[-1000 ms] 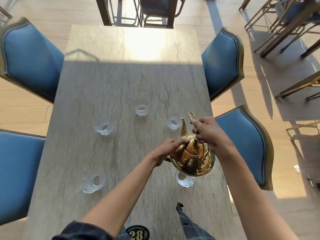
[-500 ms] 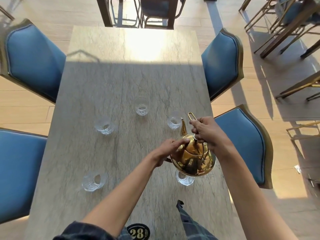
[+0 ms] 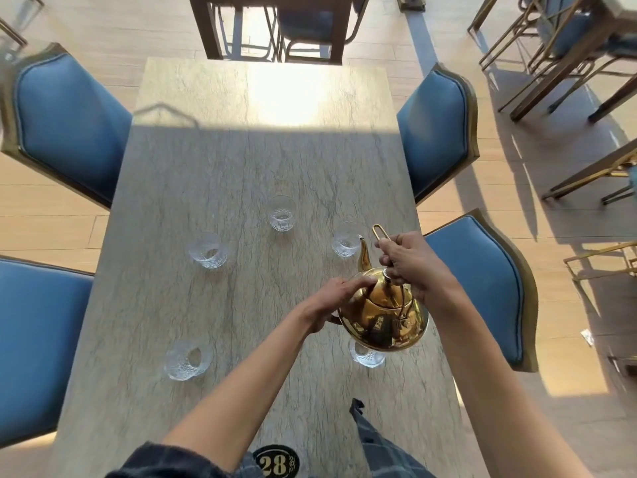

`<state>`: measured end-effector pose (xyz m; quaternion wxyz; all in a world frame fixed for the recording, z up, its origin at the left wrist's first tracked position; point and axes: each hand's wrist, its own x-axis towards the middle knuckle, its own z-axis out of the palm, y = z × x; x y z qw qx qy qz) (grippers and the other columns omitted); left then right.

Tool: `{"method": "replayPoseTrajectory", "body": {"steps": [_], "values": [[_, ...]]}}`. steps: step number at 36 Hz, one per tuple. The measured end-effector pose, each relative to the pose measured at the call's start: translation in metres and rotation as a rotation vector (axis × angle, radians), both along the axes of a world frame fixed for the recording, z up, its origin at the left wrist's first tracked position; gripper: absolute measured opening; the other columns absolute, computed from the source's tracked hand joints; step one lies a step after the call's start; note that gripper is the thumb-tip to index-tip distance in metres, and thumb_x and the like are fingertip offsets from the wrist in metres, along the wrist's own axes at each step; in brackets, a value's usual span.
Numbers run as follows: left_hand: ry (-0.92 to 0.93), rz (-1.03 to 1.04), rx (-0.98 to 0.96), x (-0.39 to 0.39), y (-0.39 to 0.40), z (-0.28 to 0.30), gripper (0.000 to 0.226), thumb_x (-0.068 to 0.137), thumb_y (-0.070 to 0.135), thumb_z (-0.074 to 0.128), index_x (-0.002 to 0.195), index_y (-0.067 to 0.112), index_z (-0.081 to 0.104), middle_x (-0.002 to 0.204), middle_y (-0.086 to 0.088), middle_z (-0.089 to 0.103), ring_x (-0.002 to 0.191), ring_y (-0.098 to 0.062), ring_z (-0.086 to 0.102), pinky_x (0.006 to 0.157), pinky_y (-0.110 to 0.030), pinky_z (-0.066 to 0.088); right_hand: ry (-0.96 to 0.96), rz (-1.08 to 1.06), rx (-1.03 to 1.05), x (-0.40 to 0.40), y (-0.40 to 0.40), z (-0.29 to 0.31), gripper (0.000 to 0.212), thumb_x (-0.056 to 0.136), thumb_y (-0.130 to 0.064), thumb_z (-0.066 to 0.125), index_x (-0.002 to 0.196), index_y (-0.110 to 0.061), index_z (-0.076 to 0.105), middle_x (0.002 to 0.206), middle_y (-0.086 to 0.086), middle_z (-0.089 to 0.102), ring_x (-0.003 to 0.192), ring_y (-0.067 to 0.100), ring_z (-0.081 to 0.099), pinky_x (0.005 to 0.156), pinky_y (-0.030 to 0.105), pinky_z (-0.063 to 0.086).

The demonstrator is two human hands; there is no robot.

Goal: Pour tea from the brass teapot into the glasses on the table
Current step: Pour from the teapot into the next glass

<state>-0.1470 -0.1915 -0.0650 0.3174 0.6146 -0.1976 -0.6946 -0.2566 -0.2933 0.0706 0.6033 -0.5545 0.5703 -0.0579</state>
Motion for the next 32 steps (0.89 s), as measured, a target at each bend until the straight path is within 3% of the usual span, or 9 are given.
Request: {"method": "replayPoseTrajectory", "body": {"steps": [8, 14, 23, 28, 32], "values": [[0.014, -0.013, -0.010, -0.0003, 0.0020, -0.0016, 0.076, 0.085, 0.077, 0.071, 0.135, 0.019, 0.073, 0.132, -0.014, 0.077, 0.121, -0.034, 0.072, 0.103, -0.055, 0.051, 0.015, 0.002, -0.011, -0.0008, 0.0021, 0.0011, 0.025, 0.103, -0.021, 0.052, 0.113, -0.002, 0.063, 0.074, 0.006, 0.053, 0.050, 0.009, 0.044, 0.042, 0.020, 0.036], [0.016, -0.029, -0.011, 0.0000, 0.0013, -0.0004, 0.094, 0.072, 0.085, 0.072, 0.138, 0.018, 0.071, 0.134, -0.013, 0.076, 0.121, -0.033, 0.072, 0.095, -0.050, 0.052, 0.017, 0.000, -0.016, -0.0017, 0.0031, 0.0013, 0.024, 0.103, -0.022, 0.052, 0.111, -0.002, 0.063, 0.074, 0.007, 0.054, 0.049, 0.009, 0.045, 0.041, 0.019, 0.036], [0.010, -0.023, -0.002, 0.0006, 0.0007, 0.0008, 0.071, 0.091, 0.073, 0.069, 0.136, 0.018, 0.073, 0.128, -0.013, 0.079, 0.117, -0.032, 0.074, 0.093, -0.046, 0.053, -0.002, -0.018, 0.024, 0.0011, 0.0014, 0.0032, 0.026, 0.103, -0.021, 0.051, 0.113, 0.000, 0.061, 0.069, 0.005, 0.050, 0.046, 0.008, 0.040, 0.038, 0.019, 0.032], [0.007, -0.025, -0.004, 0.0003, 0.0005, 0.0017, 0.072, 0.094, 0.071, 0.067, 0.138, 0.015, 0.071, 0.130, -0.014, 0.078, 0.116, -0.030, 0.073, 0.097, -0.049, 0.051, 0.001, -0.018, 0.023, 0.0019, 0.0015, 0.0057, 0.025, 0.103, -0.020, 0.051, 0.113, 0.001, 0.062, 0.070, 0.005, 0.049, 0.048, 0.009, 0.040, 0.040, 0.020, 0.031], [0.012, -0.025, -0.012, 0.0004, -0.0001, 0.0030, 0.069, 0.096, 0.069, 0.065, 0.140, 0.016, 0.071, 0.134, -0.013, 0.075, 0.113, -0.026, 0.071, 0.090, -0.044, 0.049, 0.012, -0.009, 0.016, 0.0029, 0.0007, 0.0060, 0.025, 0.103, -0.020, 0.051, 0.114, 0.000, 0.062, 0.071, 0.005, 0.050, 0.048, 0.009, 0.041, 0.040, 0.020, 0.032]]}}
